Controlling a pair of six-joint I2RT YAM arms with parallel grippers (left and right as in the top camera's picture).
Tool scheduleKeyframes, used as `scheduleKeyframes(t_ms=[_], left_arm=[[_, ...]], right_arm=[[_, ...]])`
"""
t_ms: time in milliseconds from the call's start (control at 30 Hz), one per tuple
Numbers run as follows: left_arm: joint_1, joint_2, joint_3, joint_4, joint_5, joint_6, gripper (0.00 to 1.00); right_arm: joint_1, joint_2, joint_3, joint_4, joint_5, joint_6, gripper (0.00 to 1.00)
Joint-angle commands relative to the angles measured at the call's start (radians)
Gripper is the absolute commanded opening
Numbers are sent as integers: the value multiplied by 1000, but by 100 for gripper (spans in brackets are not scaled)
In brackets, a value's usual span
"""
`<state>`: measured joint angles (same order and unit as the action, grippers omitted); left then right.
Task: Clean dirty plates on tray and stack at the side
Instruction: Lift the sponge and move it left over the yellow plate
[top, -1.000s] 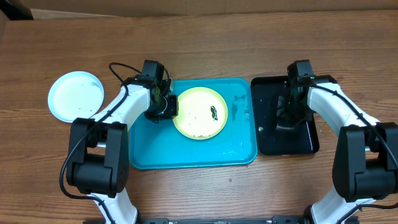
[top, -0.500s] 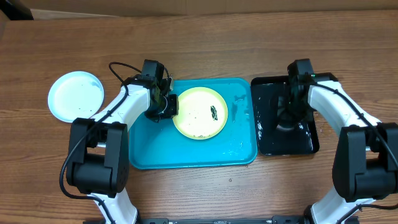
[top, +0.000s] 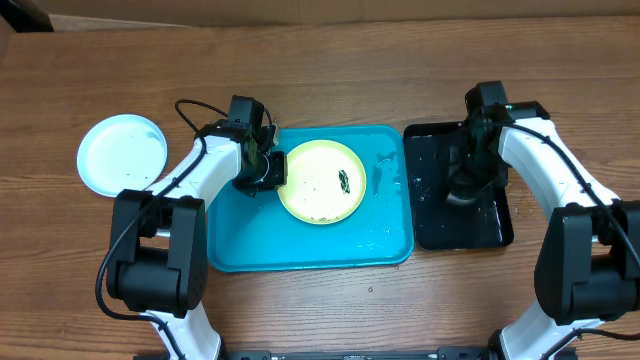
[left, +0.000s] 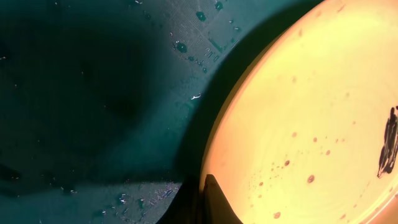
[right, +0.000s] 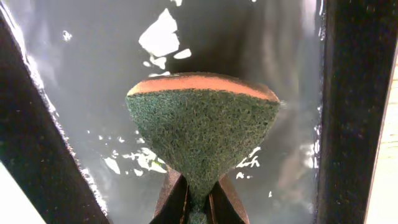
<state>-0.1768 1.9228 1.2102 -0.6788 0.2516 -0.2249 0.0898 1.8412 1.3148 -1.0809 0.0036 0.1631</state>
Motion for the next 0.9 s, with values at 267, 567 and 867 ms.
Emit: scheduleKeyframes(t_ms=[267,567,867], left_arm=[[-7,11,-9,11,4,8,4],[-7,11,-9,11,5,8,4],[-7,11,-9,11,9,8,4]], right_arm=[[13,-35,123,-69,-5,11,4],[63,-35,290,-190,-105,-8,4],[224,-34,356,-108,-346,-7,4]])
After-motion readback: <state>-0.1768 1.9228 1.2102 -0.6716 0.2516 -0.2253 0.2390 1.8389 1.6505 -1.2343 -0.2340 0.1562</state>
